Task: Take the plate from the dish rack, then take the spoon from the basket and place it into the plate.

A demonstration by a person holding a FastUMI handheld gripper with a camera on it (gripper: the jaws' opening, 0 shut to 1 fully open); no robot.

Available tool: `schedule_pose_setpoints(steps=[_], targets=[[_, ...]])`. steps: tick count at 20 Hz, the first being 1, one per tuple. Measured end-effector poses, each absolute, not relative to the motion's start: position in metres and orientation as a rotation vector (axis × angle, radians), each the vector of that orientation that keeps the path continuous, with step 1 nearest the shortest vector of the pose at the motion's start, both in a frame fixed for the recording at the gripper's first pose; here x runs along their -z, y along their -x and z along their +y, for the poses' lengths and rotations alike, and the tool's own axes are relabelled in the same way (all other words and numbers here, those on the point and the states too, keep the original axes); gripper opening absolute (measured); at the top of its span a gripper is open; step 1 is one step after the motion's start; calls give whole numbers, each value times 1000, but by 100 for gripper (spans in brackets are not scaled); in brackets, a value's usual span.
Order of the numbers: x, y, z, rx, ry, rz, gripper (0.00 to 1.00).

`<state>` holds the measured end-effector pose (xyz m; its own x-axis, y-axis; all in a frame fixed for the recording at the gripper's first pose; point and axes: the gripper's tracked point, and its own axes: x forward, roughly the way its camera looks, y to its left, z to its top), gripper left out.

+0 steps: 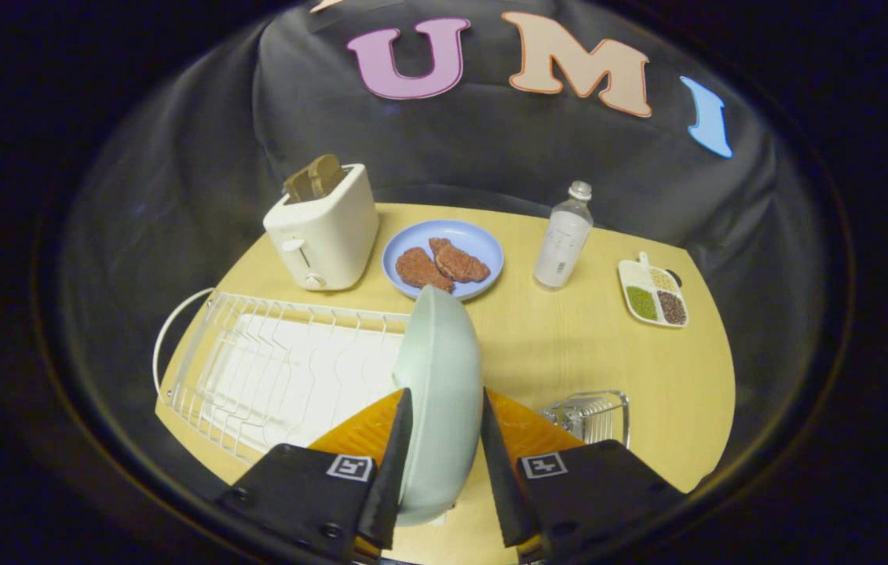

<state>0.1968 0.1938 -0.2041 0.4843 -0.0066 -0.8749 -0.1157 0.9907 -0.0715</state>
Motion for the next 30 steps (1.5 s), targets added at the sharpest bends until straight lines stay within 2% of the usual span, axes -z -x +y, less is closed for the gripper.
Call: schedule_pose_setpoints(steps=[3,15,22,30], targets=[[208,-191,191,-33,196,1095,45],[183,-186,200,126,430,1079,34],[161,-197,204,192,509,1041,33],[126,-192,209,84,197,1021,30]])
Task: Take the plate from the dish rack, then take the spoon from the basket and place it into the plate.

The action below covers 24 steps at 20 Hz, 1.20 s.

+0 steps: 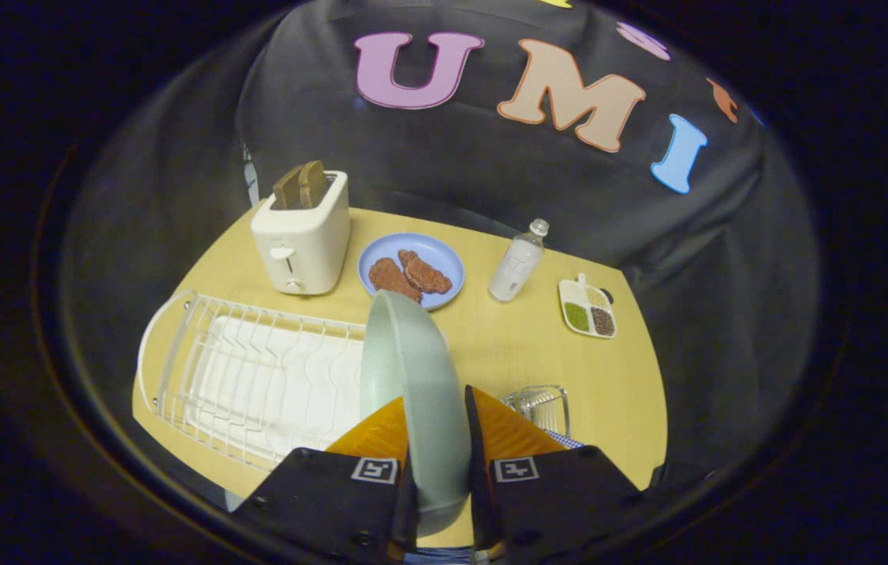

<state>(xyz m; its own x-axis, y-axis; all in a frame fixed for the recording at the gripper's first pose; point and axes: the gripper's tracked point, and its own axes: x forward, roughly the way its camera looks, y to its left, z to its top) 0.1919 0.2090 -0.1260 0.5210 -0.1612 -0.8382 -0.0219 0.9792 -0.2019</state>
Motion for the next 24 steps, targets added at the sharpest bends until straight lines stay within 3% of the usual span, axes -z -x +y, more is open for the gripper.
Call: schedule_pose_setpoints(steps=[11,24], targets=[[102,-129,131,-80,-360,1049,30],[123,-10,53,-182,-514,1029,30]])
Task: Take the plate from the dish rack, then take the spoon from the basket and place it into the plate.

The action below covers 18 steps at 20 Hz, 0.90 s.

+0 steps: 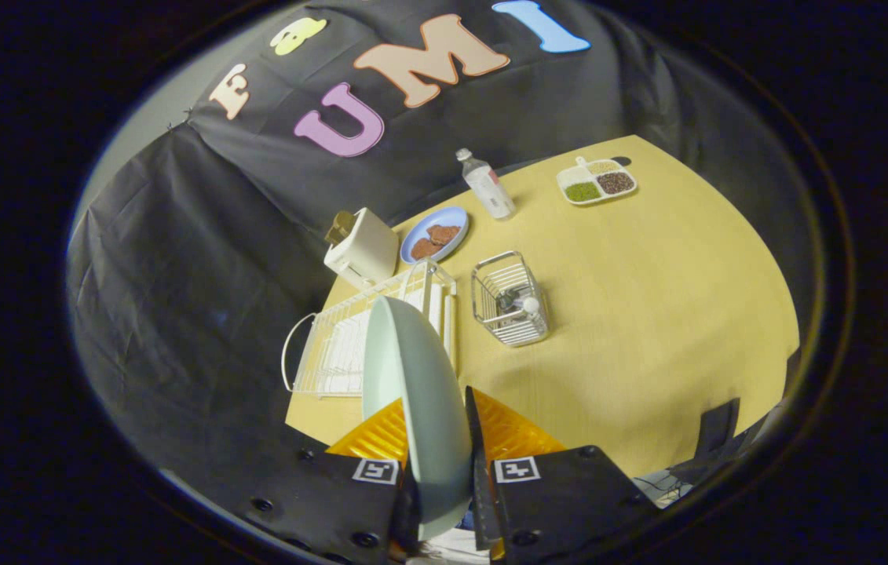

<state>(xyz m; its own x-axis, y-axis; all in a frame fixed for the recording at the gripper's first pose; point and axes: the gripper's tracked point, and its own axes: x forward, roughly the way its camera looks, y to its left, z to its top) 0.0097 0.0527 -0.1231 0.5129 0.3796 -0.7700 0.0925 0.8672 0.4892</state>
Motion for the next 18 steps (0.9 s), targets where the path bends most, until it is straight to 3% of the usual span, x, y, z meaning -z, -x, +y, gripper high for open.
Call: schedule_pose_setpoints(steps=[7,18], targets=[[170,25,11,-119,-605,1076,30],[233,13,-11,-44,-750,1115,30]])
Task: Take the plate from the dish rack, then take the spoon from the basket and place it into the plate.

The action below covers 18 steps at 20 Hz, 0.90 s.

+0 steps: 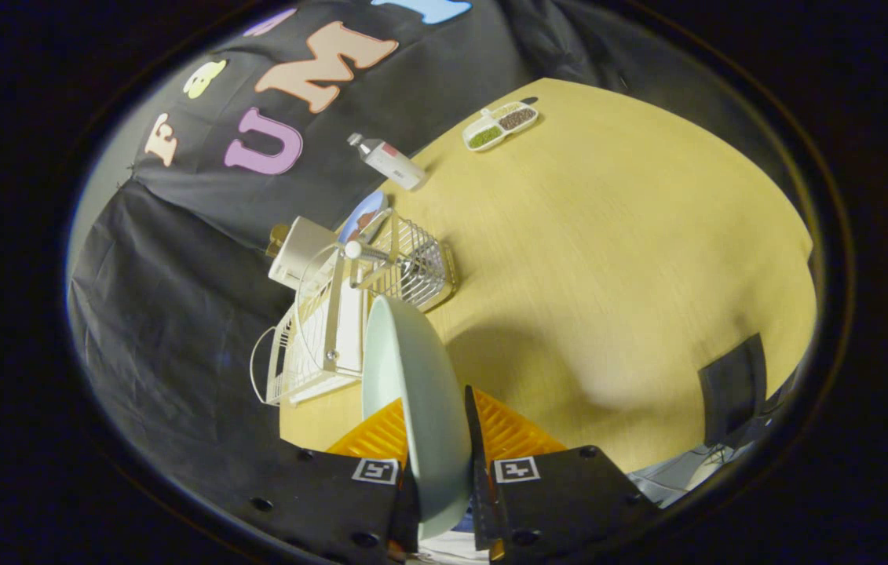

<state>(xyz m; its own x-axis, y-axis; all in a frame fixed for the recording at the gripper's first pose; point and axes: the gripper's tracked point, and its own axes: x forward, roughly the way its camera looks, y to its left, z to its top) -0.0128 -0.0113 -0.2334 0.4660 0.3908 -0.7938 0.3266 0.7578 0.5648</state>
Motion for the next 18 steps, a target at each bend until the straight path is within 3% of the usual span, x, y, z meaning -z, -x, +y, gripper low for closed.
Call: schedule_pose_setpoints(steps=[5,18], targets=[[257,3,-22,20,-709,1119,30],[278,-3,-6,-21,-740,1145,33]])
